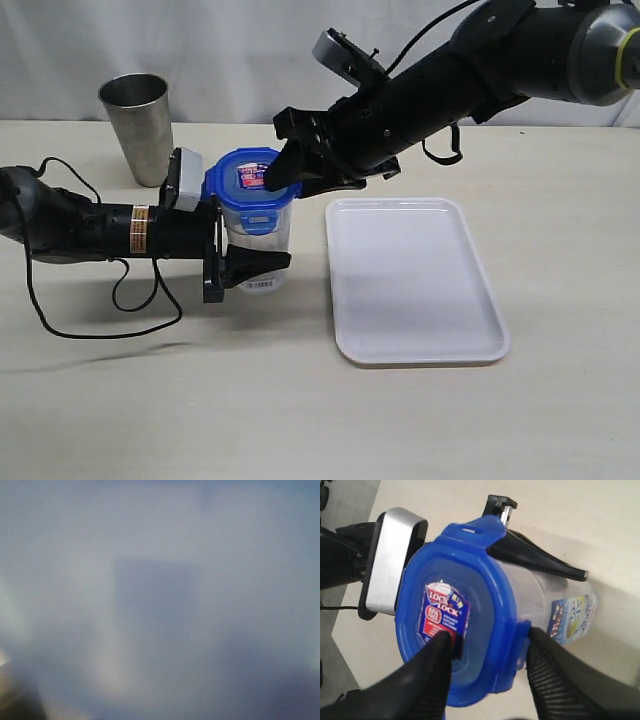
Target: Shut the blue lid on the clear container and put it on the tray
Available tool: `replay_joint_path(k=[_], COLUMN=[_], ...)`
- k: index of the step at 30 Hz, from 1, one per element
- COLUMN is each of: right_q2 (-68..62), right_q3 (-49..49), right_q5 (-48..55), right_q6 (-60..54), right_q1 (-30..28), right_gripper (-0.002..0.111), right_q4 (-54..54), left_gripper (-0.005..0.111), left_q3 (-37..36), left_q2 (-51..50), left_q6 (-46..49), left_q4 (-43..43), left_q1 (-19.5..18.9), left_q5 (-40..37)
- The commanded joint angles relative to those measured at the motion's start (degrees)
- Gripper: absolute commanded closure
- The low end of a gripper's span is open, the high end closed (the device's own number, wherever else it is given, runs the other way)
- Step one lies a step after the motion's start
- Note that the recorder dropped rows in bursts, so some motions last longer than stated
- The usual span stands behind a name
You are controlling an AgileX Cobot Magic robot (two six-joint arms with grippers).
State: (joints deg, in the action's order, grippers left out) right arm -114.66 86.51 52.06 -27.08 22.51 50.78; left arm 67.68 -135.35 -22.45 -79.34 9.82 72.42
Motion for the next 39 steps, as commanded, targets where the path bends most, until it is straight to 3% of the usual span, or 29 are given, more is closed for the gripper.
replay_joint_path(k=[1,3,7,9,15,29,35,39], right_q2=[-2.87,-2.46,-1.57,-1.45,-0.22,6.83,9.61,10.84], right_q3=[-0.32,0.48,2.12,3.11,5.51,6.06,6.06,6.06], right_q5=[1.87,2.16,1.9,1.9,2.02,2.29,4.03,5.62], right_q6=[-5.1,-5.23,-4.86,-3.29,0.18,0.86,-9.96,-21.3], right_q1=[1.59,1.59,1.59,1.59,1.59,1.28,2.69,6.91], right_gripper=[0.079,0.073,0.05,0.046,0.046,0.045,0.046,0.06], right_q4=[-3.58,-4.16,-6.25,-8.55,-15.34,-15.68,-15.68,-17.36], left_gripper=[0.107,0.107,0.107,0.107,0.107,0.107,0.107,0.107], left_q3=[0.07,0.07,0.07,0.07,0.07,0.07,0.07,0.07], left_q2=[-0.14,-0.14,-0.14,-0.14,-0.14,-0.14,-0.14,-0.14], left_q6=[1.01,1.01,1.01,1.01,1.01,1.01,1.01,1.01], left_q4=[-2.34,-2.34,-2.34,-2.34,-2.34,-2.0,-2.0,-1.77], left_q1=[1.6,1.6,1.6,1.6,1.6,1.6,1.6,1.6], left_q5=[-2.45,-2.45,-2.45,-2.45,-2.45,-2.45,-2.45,-2.45])
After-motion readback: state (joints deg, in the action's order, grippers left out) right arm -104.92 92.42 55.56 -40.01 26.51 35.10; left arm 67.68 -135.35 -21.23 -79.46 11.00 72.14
